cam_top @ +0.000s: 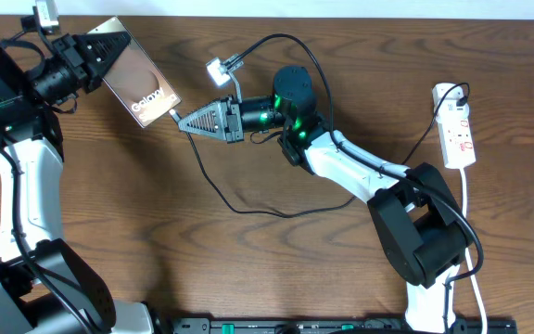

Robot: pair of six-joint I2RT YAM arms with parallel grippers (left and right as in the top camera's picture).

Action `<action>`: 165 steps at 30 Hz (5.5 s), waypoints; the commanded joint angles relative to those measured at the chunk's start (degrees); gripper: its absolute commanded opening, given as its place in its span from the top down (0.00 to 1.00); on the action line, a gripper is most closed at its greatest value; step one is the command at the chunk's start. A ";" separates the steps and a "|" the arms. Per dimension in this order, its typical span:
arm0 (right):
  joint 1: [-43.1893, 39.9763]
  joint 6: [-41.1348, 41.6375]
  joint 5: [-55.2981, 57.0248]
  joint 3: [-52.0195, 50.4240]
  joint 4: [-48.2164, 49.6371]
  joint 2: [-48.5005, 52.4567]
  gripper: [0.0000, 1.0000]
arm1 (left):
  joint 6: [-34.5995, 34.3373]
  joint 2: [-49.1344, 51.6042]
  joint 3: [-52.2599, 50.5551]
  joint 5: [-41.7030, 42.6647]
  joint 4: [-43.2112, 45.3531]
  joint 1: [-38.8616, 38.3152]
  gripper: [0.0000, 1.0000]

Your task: Plug charger to phone and switch on socket

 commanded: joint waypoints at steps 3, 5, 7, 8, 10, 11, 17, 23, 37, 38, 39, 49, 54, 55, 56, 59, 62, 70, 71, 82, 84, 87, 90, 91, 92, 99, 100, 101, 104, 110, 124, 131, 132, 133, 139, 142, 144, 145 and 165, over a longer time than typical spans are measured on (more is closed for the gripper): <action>1.07 -0.31 -0.15 0.83 0.98 -0.39 0.99 | -1.11 -0.13 0.09 -0.37 0.33 -0.28 0.92; 1.16 0.13 -0.15 0.83 1.68 -0.39 0.99 | -1.11 -0.13 0.09 -0.33 0.33 -0.28 0.93; 1.14 0.20 -0.15 0.83 1.86 -0.39 0.99 | -1.14 -0.13 0.09 -0.35 0.33 -0.28 0.93; 1.16 0.28 -0.17 0.83 1.86 -0.39 0.99 | -1.14 -0.13 0.09 -0.35 0.33 -0.28 0.93; 1.20 0.35 -0.17 0.83 1.84 -0.39 0.99 | -1.14 -0.13 0.09 -0.35 0.33 -0.28 0.93; 1.25 0.35 -0.17 0.83 1.86 -0.39 0.99 | -1.14 -0.13 0.09 -0.35 0.33 -0.28 0.93; 1.49 0.35 -0.11 0.83 1.84 -0.39 0.99 | -1.16 -0.13 0.09 -0.33 0.31 -0.28 0.93; 1.62 0.35 0.33 0.83 1.84 -0.39 0.99 | -1.36 -0.13 0.09 -0.33 0.31 -0.39 0.93; 1.20 0.31 0.22 0.83 0.81 -0.39 0.99 | -1.36 -0.13 0.09 -0.35 0.35 -0.20 0.93; 0.83 0.28 -0.20 0.83 0.13 -0.39 0.99 | -1.36 -0.13 0.09 -0.35 0.35 0.00 0.93; 0.46 0.26 -0.42 0.83 -0.79 -0.39 0.99 | -1.36 -0.13 0.09 -0.35 0.35 0.24 0.92; -3.98 -9.18 3.98 0.83 -24.28 -0.39 0.99 | -1.79 -0.13 0.09 0.59 0.35 2.84 0.92; -7.02 -17.49 11.45 0.83 -41.51 -0.39 0.99 | -1.77 -0.13 0.09 0.79 0.33 2.82 0.93; -7.67 -18.97 13.68 0.83 -45.00 -0.39 0.98 | -1.77 -0.13 0.09 0.79 0.33 2.82 0.93; -8.33 -20.39 16.31 0.83 -48.61 -0.39 0.99 | -1.77 -0.13 0.09 0.79 0.33 2.82 0.92; -10.45 -24.22 27.15 0.85 -60.48 -0.39 0.98 | -1.77 -0.13 0.09 0.81 0.33 2.82 0.93; -12.33 -25.92 39.93 1.07 -71.38 -0.39 0.99 | -1.75 -0.13 0.09 0.98 0.33 2.82 0.93; -15.72 -25.86 59.10 1.18 -88.96 -0.39 0.99 | -1.49 -0.13 0.09 0.96 0.33 2.82 0.93; -15.76 -25.86 59.54 1.18 -89.99 -0.39 0.99 | -1.51 -0.13 0.09 0.98 0.33 2.82 0.93; -14.27 -24.70 59.39 0.87 -102.51 -0.39 0.99 | -1.51 -0.13 0.09 0.98 0.33 2.82 0.92; -13.77 -24.04 59.25 0.26 -103.25 -0.39 0.99 | -1.55 -0.13 0.09 1.01 0.33 2.82 0.93; -13.31 -23.96 57.55 -1.79 -101.96 -0.39 0.99 | -1.55 -0.13 0.09 1.44 0.31 2.82 0.93; -13.31 -23.56 56.78 -4.37 -99.03 -0.39 0.99 | -1.55 -0.13 0.09 1.44 0.31 2.82 0.93; -13.33 -22.91 56.81 -5.11 -98.27 -0.39 0.99 | -1.55 -0.13 0.09 1.44 0.33 2.82 0.93; -13.38 -22.82 56.81 -5.75 -97.53 -0.39 0.99 | -1.55 -0.13 0.09 1.44 0.31 2.82 0.93; -13.88 -22.88 56.48 -5.51 -97.09 -0.39 0.99 | -1.55 -0.13 0.09 1.42 0.33 2.82 0.93; -13.94 -23.17 55.98 -5.18 -96.91 -0.39 0.99 | -1.55 -0.13 0.09 1.42 0.33 2.82 0.93; -14.03 -23.91 55.12 -4.66 -96.87 -0.39 0.99 | -1.55 -0.13 0.09 1.42 0.33 2.82 0.93; -14.21 -28.70 48.43 -2.14 -95.60 -0.42 0.99 | -1.55 -0.13 0.09 1.42 0.33 2.82 0.93; -14.14 -44.83 12.33 3.02 -82.66 -0.52 0.99 | -1.55 -0.13 0.09 1.44 0.31 2.82 0.92; -3.82 -43.82 -21.64 3.06 -41.68 -0.50 0.99 | -1.55 -0.13 0.09 1.60 0.31 2.60 0.93; 1.57 -36.35 -18.82 3.06 -30.21 -0.50 0.99 | -1.53 -0.13 0.09 2.47 0.33 2.60 0.93; 1.84 -33.73 -17.90 3.06 -28.24 -0.50 0.99 | -1.53 -0.13 0.09 2.49 0.33 2.60 0.93; 1.92 -31.19 -17.18 3.06 -26.12 -0.50 0.99 | -1.53 -0.13 0.09 2.49 0.33 2.60 0.93; 1.90 -16.98 -12.74 3.06 -16.20 -0.50 0.99 | -1.44 -0.13 0.09 2.69 0.33 1.44 0.93; 1.84 -13.70 -11.26 3.06 -15.23 -0.50 0.99 | -0.31 -0.13 0.09 3.39 0.33 0.33 0.93; 1.73 -12.68 -10.71 3.06 -15.30 -0.50 0.99 | 0.46 -0.13 0.09 4.50 0.33 -0.50 0.93; 1.66 -12.52 -10.56 3.06 -15.30 -0.50 0.99 | 0.74 -0.13 0.09 5.27 0.33 -0.92 0.93; 0.83 -11.19 -11.76 3.06 -12.02 -0.50 0.99 | 3.28 -0.13 0.09 8.74 0.33 -1.97 0.93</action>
